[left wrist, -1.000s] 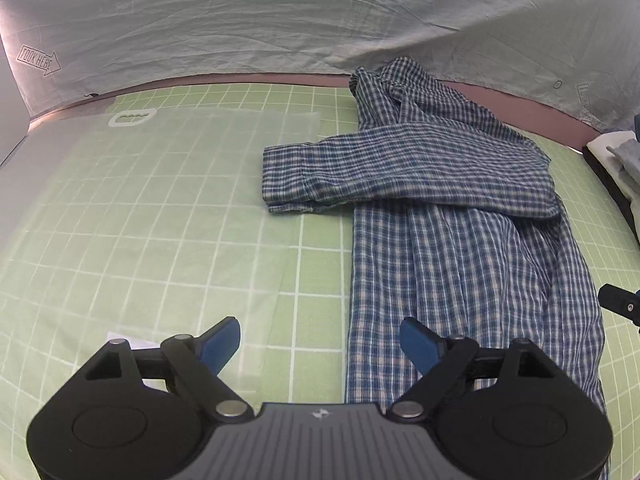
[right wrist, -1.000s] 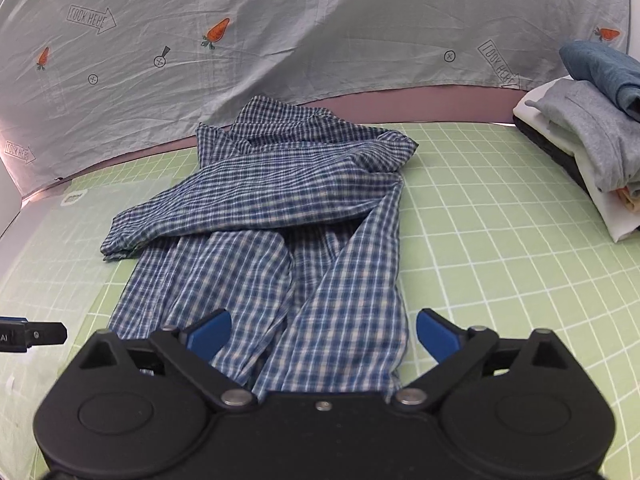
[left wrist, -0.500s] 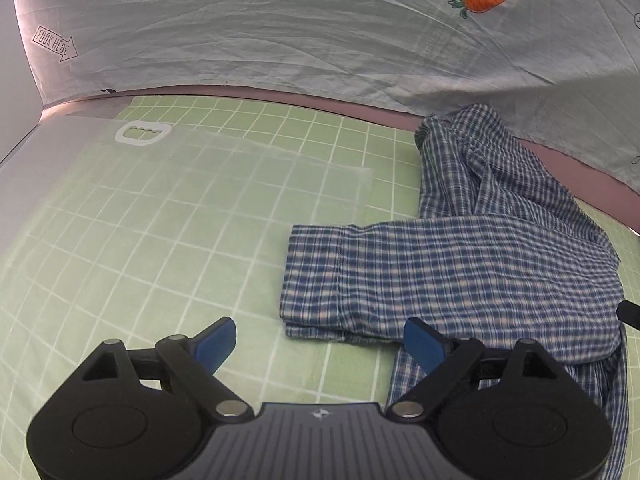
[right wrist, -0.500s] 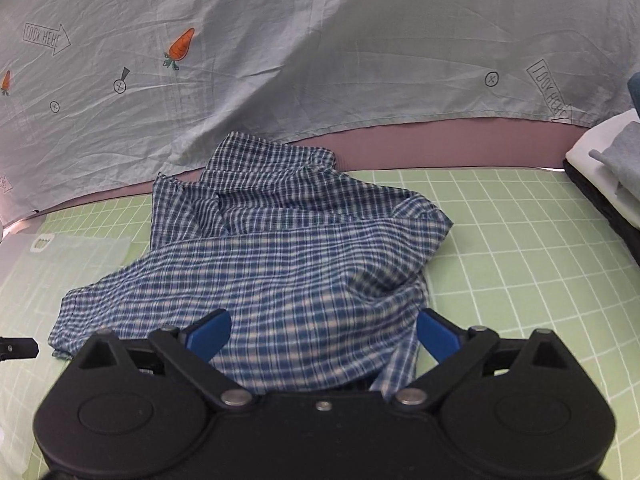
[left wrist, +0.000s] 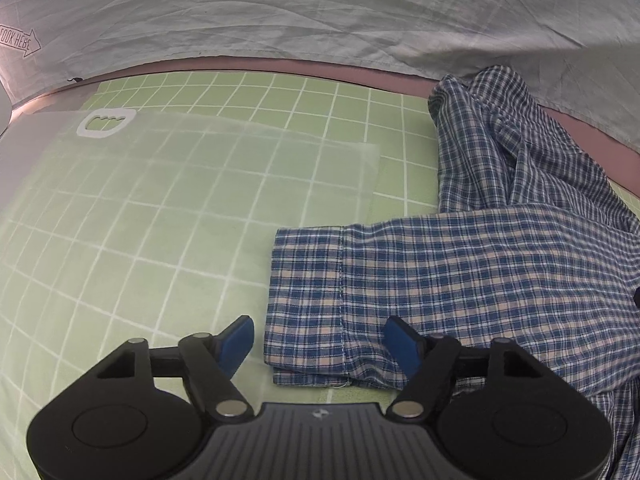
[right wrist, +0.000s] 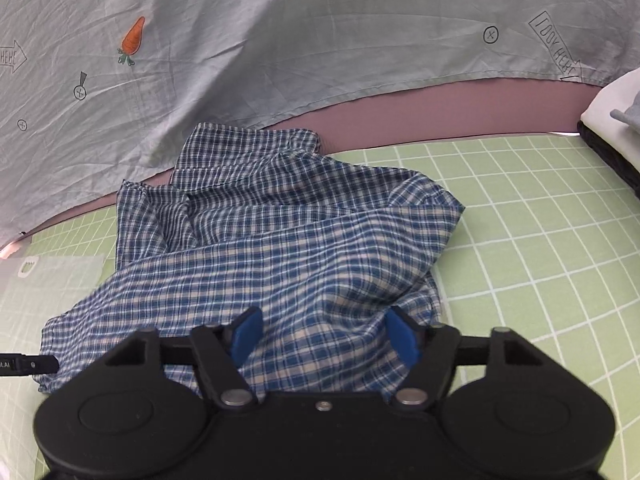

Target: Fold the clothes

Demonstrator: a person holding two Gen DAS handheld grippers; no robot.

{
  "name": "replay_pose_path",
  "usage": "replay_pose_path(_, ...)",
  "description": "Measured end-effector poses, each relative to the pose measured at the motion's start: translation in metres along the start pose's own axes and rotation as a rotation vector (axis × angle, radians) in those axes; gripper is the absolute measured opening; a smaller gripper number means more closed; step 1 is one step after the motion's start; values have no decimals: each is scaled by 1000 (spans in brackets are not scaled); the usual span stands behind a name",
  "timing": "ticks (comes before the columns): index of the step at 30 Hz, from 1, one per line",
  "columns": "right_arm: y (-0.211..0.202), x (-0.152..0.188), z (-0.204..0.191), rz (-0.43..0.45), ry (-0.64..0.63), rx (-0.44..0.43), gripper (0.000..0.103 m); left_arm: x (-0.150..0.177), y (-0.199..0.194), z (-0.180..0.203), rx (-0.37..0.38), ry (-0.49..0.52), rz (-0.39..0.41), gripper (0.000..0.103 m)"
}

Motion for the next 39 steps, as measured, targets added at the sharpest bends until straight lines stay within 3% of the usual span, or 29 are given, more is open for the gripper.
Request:
replay_pose_path(4,2,-7,-2,4,-40,12,12,-5,8,-2,13,-47,-1,36)
replay_pose_path(6,0,-10,-1,13,-55,7,4,-8,8,-5,42,-68,10,26)
replay_pose_path(7,-2,-12,-2,22,-62,6,3,-9,9,-6,57,-78,16,14)
replay_pose_path(8,-5,-13,-1,29,-66,2,3,-10,9,-8,72,-89,21,10)
replay_pose_path(11,-12,-17,0,58,-60,-10,2,-13,1,-6,74,-88,52,9)
replay_pose_path(22,-74,-39,-13,272,-48,-73,1,-37,-101,-6,64,-52,369,9)
replay_pose_path(28,-82,-52,-25,318,-70,-117,1,-45,-124,-16,54,-89,448,9)
replay_pose_path(30,-67,-53,-30,275,-93,-118,4,-43,-114,-16,1,-91,424,9)
replay_pose_path(32,-52,-51,-31,226,-88,-117,15,-40,-101,-23,-12,-116,385,9)
replay_pose_path(33,-46,-49,-29,207,-68,-121,27,-38,-95,-27,-12,-131,367,9)
replay_pose_path(34,-41,-47,-22,189,-18,-148,37,-37,-90,-31,-11,-146,348,9)
replay_pose_path(36,-35,-42,-4,169,94,-178,44,-32,-81,-38,-10,-163,323,9)
replay_pose_path(39,-23,-41,17,130,181,-140,64,-27,-70,-42,-20,-168,298,9)
Point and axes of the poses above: each gripper's, at about its wrist camera, not at the fingertips, and y roughly the way its jaws point, z to its right, x to its underside, the point moved 1 cm from there along y, roughly the way its jaws point, and after that the axes turned 13 degrees about -z, right-handed, at the moved point
